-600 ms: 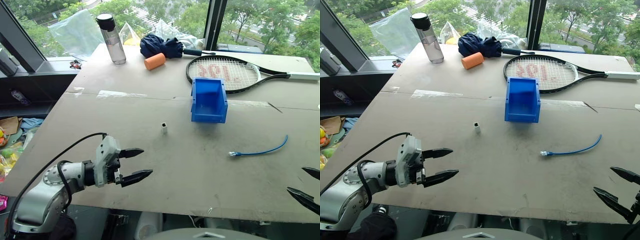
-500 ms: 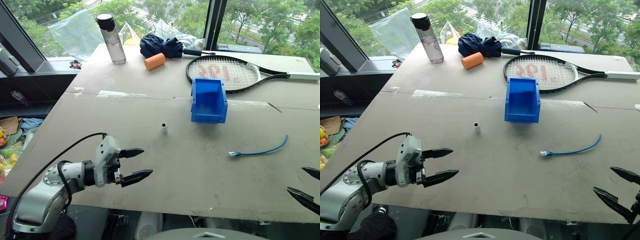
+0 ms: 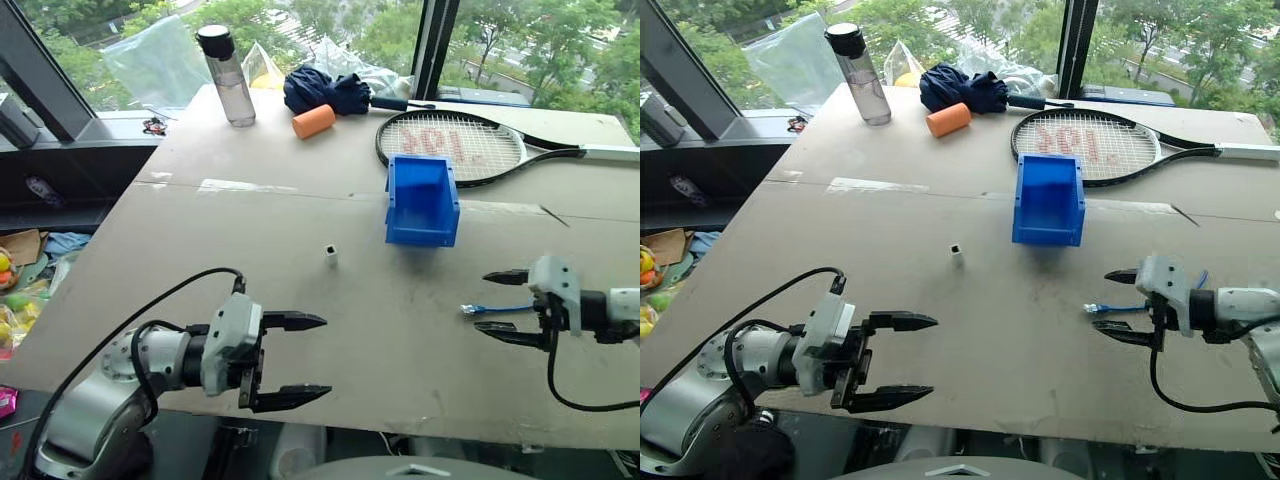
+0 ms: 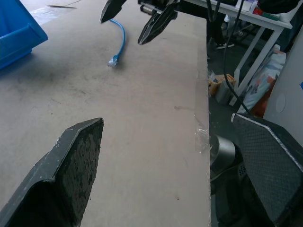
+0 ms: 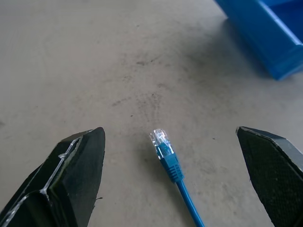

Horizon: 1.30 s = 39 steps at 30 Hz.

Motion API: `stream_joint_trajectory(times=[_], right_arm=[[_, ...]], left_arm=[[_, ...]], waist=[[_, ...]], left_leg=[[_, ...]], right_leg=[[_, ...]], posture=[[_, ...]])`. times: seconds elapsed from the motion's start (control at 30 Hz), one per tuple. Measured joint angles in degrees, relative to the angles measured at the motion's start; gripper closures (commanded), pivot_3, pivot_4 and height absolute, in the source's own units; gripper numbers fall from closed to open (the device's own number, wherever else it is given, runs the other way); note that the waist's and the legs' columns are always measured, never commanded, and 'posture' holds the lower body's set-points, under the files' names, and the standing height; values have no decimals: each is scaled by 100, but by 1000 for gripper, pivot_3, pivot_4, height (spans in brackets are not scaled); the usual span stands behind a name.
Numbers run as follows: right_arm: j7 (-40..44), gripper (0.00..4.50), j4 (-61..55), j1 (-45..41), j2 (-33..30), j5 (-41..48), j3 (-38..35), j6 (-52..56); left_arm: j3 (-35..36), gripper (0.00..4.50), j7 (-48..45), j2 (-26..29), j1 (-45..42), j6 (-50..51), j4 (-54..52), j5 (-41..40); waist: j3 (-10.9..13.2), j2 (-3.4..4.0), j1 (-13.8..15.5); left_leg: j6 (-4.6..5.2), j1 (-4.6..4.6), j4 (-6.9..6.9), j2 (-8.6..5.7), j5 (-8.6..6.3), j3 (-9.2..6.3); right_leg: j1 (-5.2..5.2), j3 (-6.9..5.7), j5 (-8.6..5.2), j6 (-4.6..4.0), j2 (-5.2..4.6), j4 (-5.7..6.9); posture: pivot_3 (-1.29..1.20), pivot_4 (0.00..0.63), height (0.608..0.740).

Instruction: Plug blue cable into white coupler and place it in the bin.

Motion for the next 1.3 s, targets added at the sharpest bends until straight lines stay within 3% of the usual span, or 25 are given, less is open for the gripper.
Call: stream_joint_trajectory(times=[0.03, 0.13, 0.17, 0.37, 0.53, 0.67, 0.83, 0.93, 1.07, 1.13, 1.3], right_arm=[[89, 5, 185, -181, 39, -67, 177, -39], [282, 1273, 1152, -859, 209, -500, 792, -189], [303, 1984, 1329, -920, 226, -573, 860, -230], [449, 4456, 1301, -964, 227, -590, 882, -171], [309, 4456, 739, -1069, 502, -582, 1057, 247], [-157, 4456, 41, -1846, 1311, -537, 1518, 1048], [-794, 4456, 779, -2671, 2098, -1473, 2616, 1224], [-791, 2971, 1249, -2797, 2140, -1615, 2695, 735], [-807, 1630, 1057, -2465, 1924, -1601, 2452, 315], [-694, 1630, 36, -1521, 1625, -884, 1797, 662], [-863, 1630, -2040, 291, 1235, 328, 281, 1164]], left_arm=[[3, 81, 12, -3, 2, -10, -17, 0], [5, 0, 61, -13, 48, -103, -35, 17], [25, 0, 77, -14, 95, -117, -38, 21], [165, 0, 292, -14, 207, -117, -49, 25], [69, 0, 977, -240, -149, 49, -243, 80], [-187, 0, 1452, -296, -627, 171, -228, 465], [-712, 0, 1657, -54, -1739, 892, 229, 754], [-942, 0, 1458, -62, -2157, 968, 732, 825], [-1468, 0, 1207, -171, -2568, 846, 1141, 1089], [-1918, 0, 1034, -301, -2952, 705, 1490, 1442], [-2673, 0, 914, -929, -3724, 457, 2291, 2052]], waist=[[0, -1, -6], [1, -4, -53], [1, -4, -52], [-2, -4, -29], [-1, -4, -55], [0, -2, -155], [-7, -13, -94], [-19, -23, -92], [-21, -25, -22], [-20, -21, 134], [-15, -29, 69]], left_leg=[[1, -1, 0, 0, 0, 1], [2, 6, 4, 1, 0, 12], [2, 8, 4, 1, 0, 13], [2, 7, 3, 5, -1, 7], [2, 10, 7, 5, 0, 9], [2, 13, 7, 16, 0, 5], [2, 5, 8, 8, 0, -1], [2, 8, 10, 6, 0, 11], [2, 5, 10, 4, 0, 9], [2, -14, 10, -2, -1, -9], [11, -14, 27, 0, -6, -4]], right_leg=[[0, 2, 0, 0, 0, -1], [2, 13, 2, 1, 1, 1], [2, 15, 2, 1, 2, 3], [2, 11, 2, 1, 7, 4], [3, 16, 8, 11, 9, 9], [2, 19, 19, 28, 24, 14], [-2, 14, 23, 32, 23, 13], [2, 29, 24, 34, 21, 6], [2, 25, 24, 35, 20, 7], [2, 12, 25, 39, 18, 0], [5, 27, 24, 40, 22, 0]], posture=[[0, 150, 740], [0, 150, 740], [0, 150, 740], [0, 150, 740], [0, 150, 740], [0, 150, 740], [0, 150, 740], [0, 150, 740], [0, 150, 740], [0, 150, 740], [0, 150, 740]])
